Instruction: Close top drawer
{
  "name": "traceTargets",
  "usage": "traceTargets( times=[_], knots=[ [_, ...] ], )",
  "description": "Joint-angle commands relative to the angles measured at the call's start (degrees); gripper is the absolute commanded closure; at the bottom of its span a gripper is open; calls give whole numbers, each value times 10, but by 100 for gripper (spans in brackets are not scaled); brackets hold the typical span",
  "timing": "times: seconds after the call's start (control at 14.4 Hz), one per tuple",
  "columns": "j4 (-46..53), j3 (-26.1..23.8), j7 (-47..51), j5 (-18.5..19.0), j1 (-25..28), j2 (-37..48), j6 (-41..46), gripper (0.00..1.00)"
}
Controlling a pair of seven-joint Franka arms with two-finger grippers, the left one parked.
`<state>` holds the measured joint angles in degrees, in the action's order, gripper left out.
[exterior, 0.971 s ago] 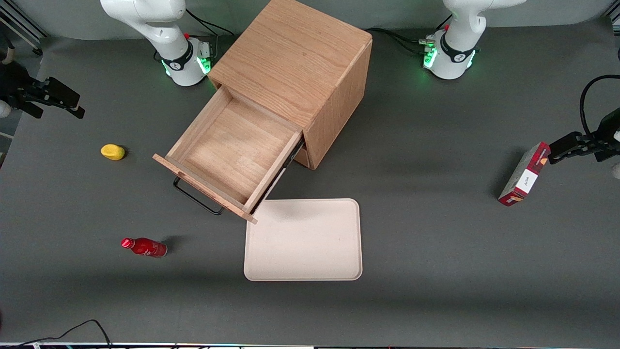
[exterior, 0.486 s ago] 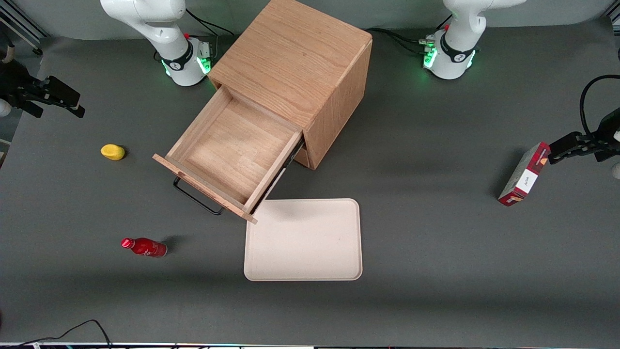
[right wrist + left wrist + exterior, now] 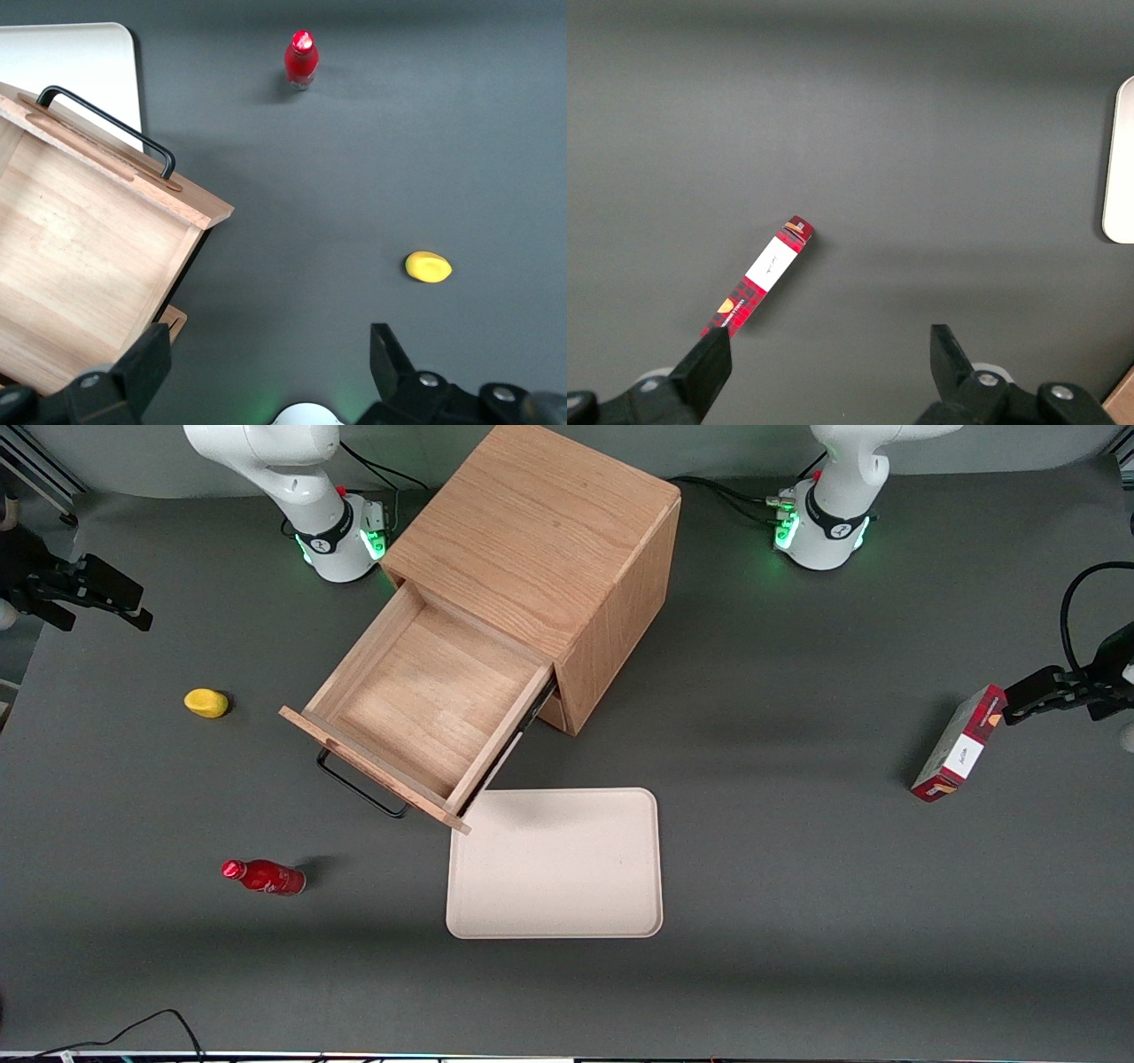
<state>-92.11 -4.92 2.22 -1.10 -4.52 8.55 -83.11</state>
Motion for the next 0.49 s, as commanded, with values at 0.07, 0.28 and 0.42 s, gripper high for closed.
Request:
traceTargets(
  times=[0.07,0.28,0.42],
  knots=[
    [77,-7,-35,-7,5,-49,30,0],
    [222,-24,-28,-5,12,-150,81,0],
    [341,-17,-28,-2,39,-235,98,0]
  ],
)
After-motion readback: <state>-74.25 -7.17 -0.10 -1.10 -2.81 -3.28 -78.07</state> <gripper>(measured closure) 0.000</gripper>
